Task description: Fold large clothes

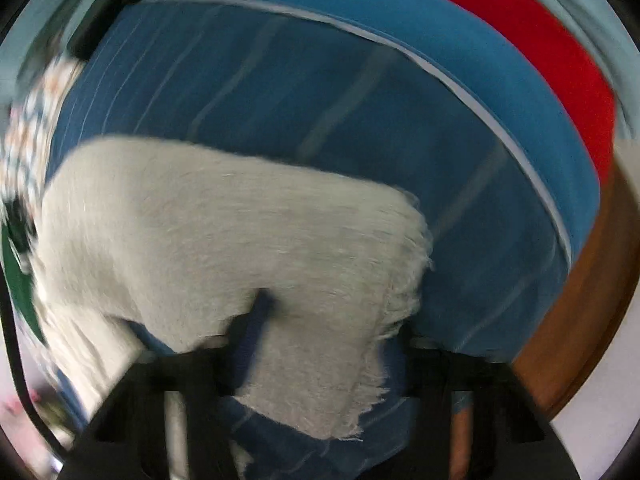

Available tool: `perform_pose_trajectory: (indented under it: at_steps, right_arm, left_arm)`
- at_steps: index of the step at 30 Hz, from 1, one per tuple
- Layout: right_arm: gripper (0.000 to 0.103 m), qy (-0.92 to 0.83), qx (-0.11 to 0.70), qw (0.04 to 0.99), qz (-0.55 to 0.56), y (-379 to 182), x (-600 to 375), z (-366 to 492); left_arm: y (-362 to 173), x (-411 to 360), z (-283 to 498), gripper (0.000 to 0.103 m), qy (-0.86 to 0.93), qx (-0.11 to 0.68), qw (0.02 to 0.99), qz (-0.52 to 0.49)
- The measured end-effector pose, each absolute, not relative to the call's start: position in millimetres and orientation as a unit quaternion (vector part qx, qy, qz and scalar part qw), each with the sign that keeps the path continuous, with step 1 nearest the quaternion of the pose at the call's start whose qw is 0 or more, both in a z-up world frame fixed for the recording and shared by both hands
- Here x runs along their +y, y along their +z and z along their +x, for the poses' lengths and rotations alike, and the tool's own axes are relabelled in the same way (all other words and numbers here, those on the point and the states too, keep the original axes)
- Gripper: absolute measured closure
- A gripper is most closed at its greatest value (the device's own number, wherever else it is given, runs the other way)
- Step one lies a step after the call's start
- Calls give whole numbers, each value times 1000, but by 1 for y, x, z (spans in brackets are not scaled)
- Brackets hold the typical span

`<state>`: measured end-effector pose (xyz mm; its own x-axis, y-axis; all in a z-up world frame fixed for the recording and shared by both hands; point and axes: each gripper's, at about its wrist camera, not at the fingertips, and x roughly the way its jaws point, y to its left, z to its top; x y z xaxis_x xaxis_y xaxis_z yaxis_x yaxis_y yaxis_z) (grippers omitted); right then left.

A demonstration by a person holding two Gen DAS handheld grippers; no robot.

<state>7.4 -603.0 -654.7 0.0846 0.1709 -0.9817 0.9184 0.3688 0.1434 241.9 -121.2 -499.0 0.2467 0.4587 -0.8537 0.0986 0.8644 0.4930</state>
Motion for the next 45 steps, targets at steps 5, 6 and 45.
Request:
perform_pose_trajectory:
  at_steps: [5,6,45]
  right_arm:
    - [90,-383,548,642,376,-610,-639,10]
    - [90,-401,531,646,375,-606,-655,5]
    - [94,-300,252,666,635,-665,-661,20]
  left_arm:
    - [-518,-151,245,0,93,594,759,248]
    - [-524,-156,248,0,90,594,759,250]
    - [-495,-10,237,0,204,603,769,53]
